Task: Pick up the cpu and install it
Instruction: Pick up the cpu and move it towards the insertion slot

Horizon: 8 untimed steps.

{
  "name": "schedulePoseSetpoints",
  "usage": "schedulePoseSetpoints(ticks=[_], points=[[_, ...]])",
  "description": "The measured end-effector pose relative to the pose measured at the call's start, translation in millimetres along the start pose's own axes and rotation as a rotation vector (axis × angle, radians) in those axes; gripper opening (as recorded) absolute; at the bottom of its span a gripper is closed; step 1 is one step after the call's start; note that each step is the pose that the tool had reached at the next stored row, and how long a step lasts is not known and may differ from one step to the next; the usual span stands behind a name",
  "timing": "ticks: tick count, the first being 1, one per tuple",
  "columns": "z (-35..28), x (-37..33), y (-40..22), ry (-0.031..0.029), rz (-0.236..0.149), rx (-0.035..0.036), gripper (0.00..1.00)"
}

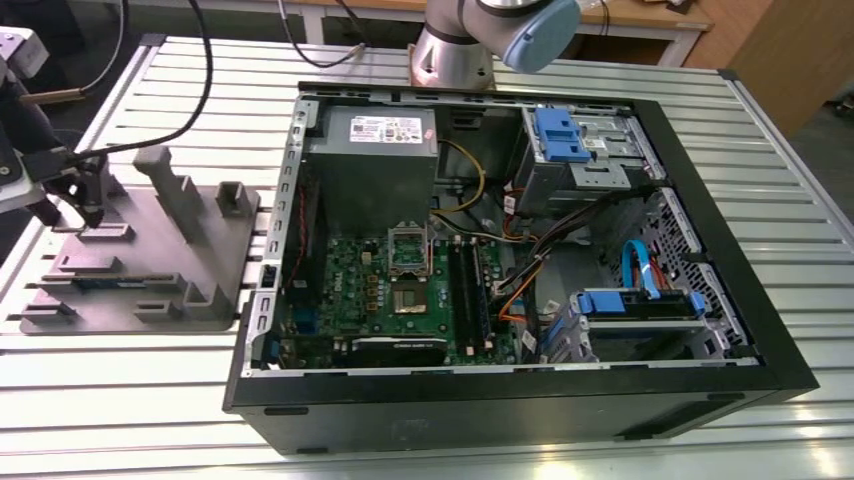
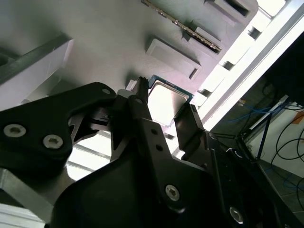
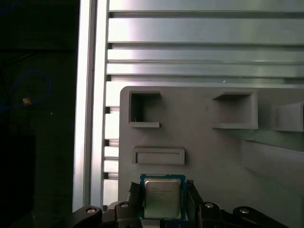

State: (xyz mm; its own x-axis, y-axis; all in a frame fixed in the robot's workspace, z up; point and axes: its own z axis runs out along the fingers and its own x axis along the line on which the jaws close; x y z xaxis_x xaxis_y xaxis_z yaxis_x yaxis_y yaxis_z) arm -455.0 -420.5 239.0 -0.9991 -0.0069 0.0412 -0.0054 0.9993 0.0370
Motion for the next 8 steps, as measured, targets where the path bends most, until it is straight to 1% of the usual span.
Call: schedulePoseSetpoints(ticks=[5,8], points=[[-13.3,0.5,0.5,0.0000,0.000,0.0000,0.47],[-18.4,0.7,0.7,-0.0001,0.000,0.0000,0.47]])
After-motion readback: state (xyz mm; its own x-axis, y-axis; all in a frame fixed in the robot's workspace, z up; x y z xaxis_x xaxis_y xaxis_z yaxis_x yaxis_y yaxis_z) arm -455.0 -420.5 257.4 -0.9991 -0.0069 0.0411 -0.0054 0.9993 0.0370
